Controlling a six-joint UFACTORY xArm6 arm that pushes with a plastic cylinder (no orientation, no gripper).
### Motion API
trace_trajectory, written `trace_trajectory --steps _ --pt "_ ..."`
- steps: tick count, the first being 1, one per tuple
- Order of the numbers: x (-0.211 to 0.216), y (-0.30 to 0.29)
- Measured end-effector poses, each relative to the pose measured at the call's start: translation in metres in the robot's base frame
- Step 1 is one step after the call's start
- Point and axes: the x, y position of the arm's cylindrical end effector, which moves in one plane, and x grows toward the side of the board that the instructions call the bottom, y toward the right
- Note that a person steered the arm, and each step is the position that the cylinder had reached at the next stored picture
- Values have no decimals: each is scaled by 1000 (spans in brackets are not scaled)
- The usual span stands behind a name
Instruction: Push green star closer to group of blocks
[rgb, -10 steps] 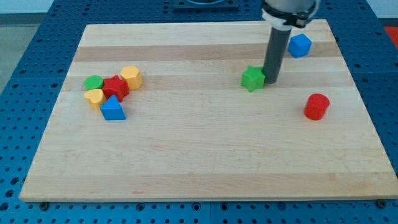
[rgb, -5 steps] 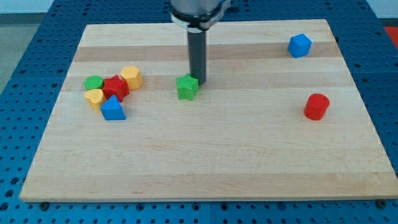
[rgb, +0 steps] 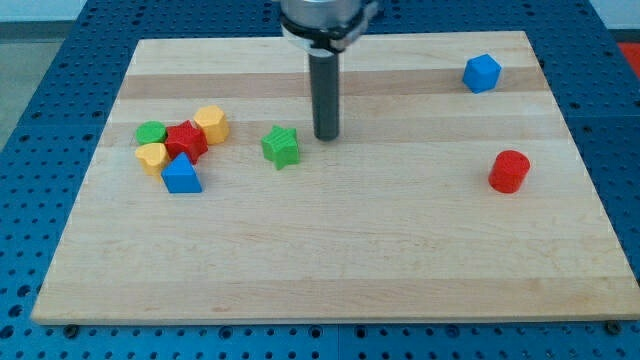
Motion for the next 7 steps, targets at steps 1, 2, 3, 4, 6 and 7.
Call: trace_trajectory --steps 1,2,3,4,6,7 --pt "33 0" --pt "33 0" --pt "23 -1" --pt "1 -16" --pt "-4 -76" --pt "-4 -114"
